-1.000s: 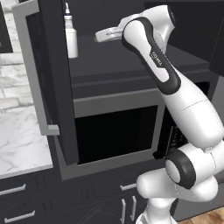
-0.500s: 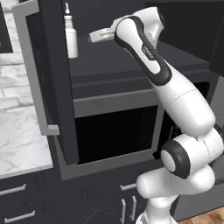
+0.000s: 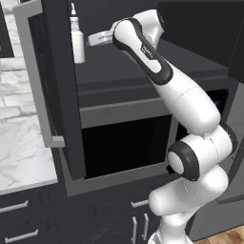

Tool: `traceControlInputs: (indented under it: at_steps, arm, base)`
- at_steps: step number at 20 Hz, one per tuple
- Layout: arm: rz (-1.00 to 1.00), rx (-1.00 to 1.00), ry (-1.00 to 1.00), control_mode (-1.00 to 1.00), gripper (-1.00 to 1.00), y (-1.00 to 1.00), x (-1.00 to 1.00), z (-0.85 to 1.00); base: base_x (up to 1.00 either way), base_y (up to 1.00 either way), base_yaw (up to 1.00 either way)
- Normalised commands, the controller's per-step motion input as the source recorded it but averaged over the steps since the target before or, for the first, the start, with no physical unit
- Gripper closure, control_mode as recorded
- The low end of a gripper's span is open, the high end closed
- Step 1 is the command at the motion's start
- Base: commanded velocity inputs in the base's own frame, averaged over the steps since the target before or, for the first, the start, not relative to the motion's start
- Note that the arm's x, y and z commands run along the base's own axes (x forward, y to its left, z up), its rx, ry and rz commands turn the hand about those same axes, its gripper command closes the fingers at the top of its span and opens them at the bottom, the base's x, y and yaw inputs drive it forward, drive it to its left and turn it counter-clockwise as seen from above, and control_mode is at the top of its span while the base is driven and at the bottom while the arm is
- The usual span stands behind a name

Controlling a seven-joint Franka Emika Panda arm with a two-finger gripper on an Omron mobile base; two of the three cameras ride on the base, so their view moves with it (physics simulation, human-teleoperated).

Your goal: Move the cutting board and knife to the sink. Then move spray from the cabinet to the counter.

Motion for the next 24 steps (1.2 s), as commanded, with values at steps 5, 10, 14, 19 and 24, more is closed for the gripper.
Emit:
traceControlInputs:
  at_steps: [5, 10, 14, 19, 24]
  arm:
    - [0.01, 0.00, 0.01, -1.00, -1.00, 0.25, 0.32, 0.00]
    - [0.01, 0.00, 0.01, -1.00, -1.00, 0.20, 0.23, 0.00]
    - [0.01, 0.00, 0.01, -1.00, -1.00, 0.18, 0.20, 0.00]
    - [0.00, 0.00, 0.00, -1.00, -1.00, 0.20, 0.21, 0.00]
    - [0.00, 0.00, 0.00, -1.00, -1.00, 0.16, 0.10, 0.00]
  base:
    - [0.00, 0.00, 0.00]
    - [0.00, 0.00, 0.00]
    - [0.00, 0.00, 0.00]
    - [0.00, 0.00, 0.00]
    - [0.00, 0.00, 0.00]
